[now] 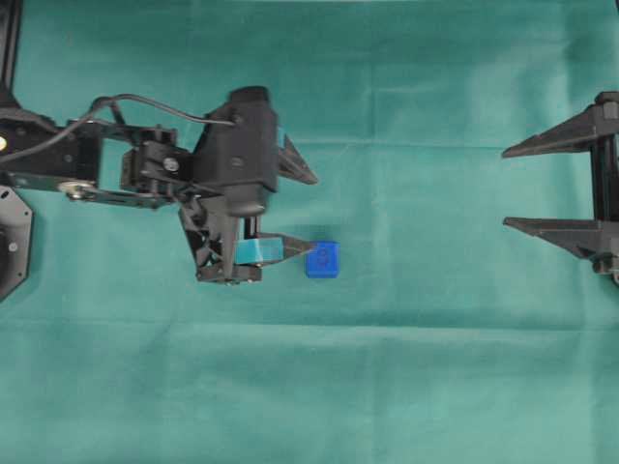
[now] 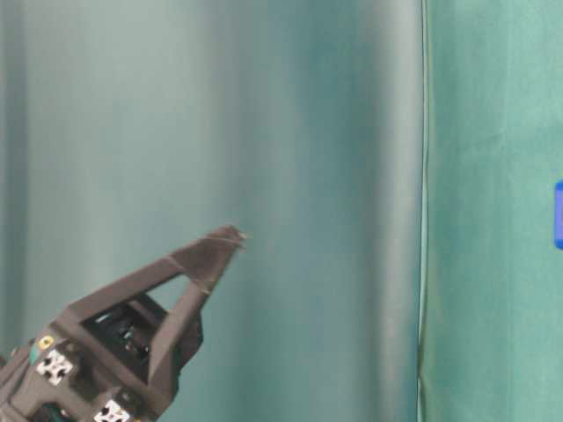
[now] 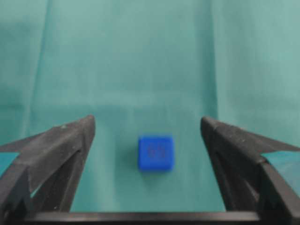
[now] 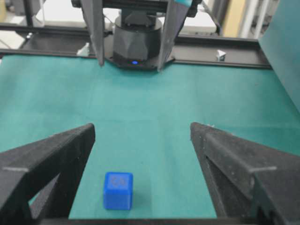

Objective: Handover the blue block to the right arm after grasping it with the left arm, then place it in the designated position.
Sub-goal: 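Move the open left gripper down over the blue cube, then close the left gripper on the blue cube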

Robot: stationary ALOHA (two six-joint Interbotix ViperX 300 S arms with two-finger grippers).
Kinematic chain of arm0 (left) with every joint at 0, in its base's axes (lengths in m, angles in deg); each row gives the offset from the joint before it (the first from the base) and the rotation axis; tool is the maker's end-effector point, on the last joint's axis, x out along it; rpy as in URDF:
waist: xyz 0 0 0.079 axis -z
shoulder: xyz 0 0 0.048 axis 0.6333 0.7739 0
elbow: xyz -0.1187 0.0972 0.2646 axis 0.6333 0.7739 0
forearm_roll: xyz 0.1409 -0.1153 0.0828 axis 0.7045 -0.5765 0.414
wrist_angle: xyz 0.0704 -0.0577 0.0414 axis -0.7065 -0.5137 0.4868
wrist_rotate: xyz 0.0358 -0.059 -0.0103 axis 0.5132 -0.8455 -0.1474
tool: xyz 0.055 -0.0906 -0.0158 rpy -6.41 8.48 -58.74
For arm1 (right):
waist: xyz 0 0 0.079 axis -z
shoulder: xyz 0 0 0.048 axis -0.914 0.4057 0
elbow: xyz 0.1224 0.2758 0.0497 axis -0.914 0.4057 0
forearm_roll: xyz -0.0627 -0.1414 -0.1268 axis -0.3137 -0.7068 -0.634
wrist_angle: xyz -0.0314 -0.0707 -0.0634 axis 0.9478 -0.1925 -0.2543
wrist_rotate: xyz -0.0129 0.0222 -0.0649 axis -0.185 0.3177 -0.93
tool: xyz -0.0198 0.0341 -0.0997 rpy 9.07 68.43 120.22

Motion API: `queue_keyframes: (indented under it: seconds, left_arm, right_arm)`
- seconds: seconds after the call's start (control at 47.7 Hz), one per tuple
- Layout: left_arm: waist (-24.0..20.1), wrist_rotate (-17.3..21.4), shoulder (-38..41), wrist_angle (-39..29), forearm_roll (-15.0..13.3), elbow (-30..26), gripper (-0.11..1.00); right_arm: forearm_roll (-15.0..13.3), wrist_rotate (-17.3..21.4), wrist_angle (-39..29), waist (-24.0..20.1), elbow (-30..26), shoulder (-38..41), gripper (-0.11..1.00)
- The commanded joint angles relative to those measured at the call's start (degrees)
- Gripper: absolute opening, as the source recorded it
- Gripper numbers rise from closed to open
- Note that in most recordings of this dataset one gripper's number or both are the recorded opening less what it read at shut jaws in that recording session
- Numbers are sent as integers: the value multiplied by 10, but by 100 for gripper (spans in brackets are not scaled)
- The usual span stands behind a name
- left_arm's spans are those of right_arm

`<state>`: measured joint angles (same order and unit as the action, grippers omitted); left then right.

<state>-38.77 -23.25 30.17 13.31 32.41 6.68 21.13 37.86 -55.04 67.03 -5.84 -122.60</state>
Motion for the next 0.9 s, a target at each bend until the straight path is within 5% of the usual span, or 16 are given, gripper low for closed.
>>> queue_keyframes:
  seconds: [0.0,0.189,0.88]
  left_arm:
    - [6,-1,0,-49,0,-43,100]
    - [11,-1,4,-98,1,-75,100]
    - [11,-7,4,-102,0,-74,100]
  right_arm:
    - [2,1,1,1,-15,3,93]
    - [2,1,-4,1,-15,4,93]
    - [2,1,-8,1,-16,4,93]
